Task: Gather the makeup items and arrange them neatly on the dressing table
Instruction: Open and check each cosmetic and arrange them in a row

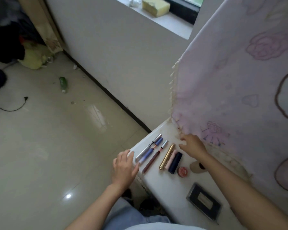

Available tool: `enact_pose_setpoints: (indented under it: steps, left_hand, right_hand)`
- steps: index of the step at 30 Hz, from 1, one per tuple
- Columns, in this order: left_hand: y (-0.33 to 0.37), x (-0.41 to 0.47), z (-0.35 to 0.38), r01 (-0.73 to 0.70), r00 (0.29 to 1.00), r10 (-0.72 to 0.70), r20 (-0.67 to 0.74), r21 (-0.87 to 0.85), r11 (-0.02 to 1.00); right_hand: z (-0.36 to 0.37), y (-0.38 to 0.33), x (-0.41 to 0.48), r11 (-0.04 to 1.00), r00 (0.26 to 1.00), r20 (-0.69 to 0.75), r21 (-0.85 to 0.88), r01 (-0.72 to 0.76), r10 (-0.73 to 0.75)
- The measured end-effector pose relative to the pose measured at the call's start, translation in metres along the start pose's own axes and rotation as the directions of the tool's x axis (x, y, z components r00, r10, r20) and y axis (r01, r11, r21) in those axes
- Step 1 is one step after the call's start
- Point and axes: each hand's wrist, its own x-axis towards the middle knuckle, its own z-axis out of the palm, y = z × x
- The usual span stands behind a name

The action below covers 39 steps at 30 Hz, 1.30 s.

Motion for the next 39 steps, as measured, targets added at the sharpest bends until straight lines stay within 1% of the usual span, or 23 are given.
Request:
enact_pose_setpoints:
  steps: [3, 5, 7, 11, 14, 18, 20, 24, 27, 29, 30, 32, 33, 36, 39]
  left_hand:
    - [-0.01, 0.002, 0.001, 0.081, 0.973, -0.088, 0.214, 0.044, 0.996]
    - [-0.016, 0.0, 0.004, 0.083, 0.95, -0.092, 0.3, 0.043, 0.996]
    - [-0.02, -0.003, 0.006, 0.053, 0.934, -0.058, 0.354, 0.024, 0.998]
    - [-0.023, -0.003, 0.001, -0.034, 0.931, 0.038, 0.364, -0.017, 0.999]
    - [-0.028, -0.001, 0.0, -0.077, 0.914, 0.078, 0.397, -0.019, 0.997]
    - [-0.031, 0.001, 0.001, -0.071, 0.902, 0.059, 0.428, 0.013, 0.997]
    - [-0.029, 0.002, -0.001, -0.052, 0.881, 0.031, 0.471, 0.031, 0.998]
    - [-0.028, 0.002, -0.005, -0.073, 0.858, 0.034, 0.512, 0.055, 0.996]
    - [-0.027, 0.003, -0.01, -0.044, 0.864, 0.006, 0.504, 0.063, 0.997]
    - [-0.028, 0.001, -0.008, 0.014, 0.878, -0.023, 0.478, 0.023, 1.0]
    - [-0.027, 0.001, -0.007, -0.002, 0.879, -0.005, 0.477, 0.015, 1.0]
    - [-0.026, -0.001, -0.005, -0.002, 0.855, -0.004, 0.518, 0.013, 1.0]
    - [-0.026, -0.001, -0.003, 0.003, 0.855, -0.008, 0.518, 0.011, 1.0]
    - [-0.028, -0.002, -0.004, 0.002, 0.86, -0.003, 0.51, 0.003, 1.0]
    - [-0.029, 0.001, -0.004, 0.034, 0.862, -0.023, 0.506, -0.012, 0.999]
  right_hand:
    - [0.01, -0.01, -0.008, 1.0, 0.995, 0.103, -0.022, -0.013, 0.015]
    - [0.018, -0.017, -0.008, 0.998, 0.991, 0.135, -0.054, -0.009, 0.017]
    - [0.025, -0.022, -0.007, 0.998, 0.99, 0.134, -0.064, -0.025, 0.034]
    - [0.031, -0.027, -0.001, 0.988, 0.99, 0.097, -0.129, -0.086, 0.099]
    - [0.035, -0.03, 0.005, 0.977, 0.989, 0.028, -0.166, -0.137, 0.143]
    - [0.038, -0.032, 0.012, 0.968, 0.978, 0.014, -0.149, -0.202, 0.207]
    - [0.04, -0.032, 0.016, 0.964, 0.975, 0.002, -0.146, -0.22, 0.223]
    - [0.043, -0.032, 0.021, 0.955, 0.966, -0.002, -0.147, -0.257, 0.26]
    - [0.044, -0.034, 0.025, 0.944, 0.947, 0.019, -0.091, -0.317, 0.319]
    - [0.043, -0.035, 0.025, 0.937, 0.937, 0.037, -0.05, -0.345, 0.347]
    - [0.041, -0.035, 0.025, 0.934, 0.933, 0.047, -0.023, -0.357, 0.358]
    - [0.038, -0.033, 0.025, 0.923, 0.924, 0.07, 0.051, -0.381, 0.377]
    - [0.035, -0.031, 0.024, 0.917, 0.921, 0.081, 0.095, -0.387, 0.38]
    - [0.029, -0.023, 0.021, 0.906, 0.934, 0.131, 0.231, -0.355, 0.332]
    - [0.017, -0.021, 0.011, 0.885, 0.952, 0.163, 0.353, -0.302, 0.26]
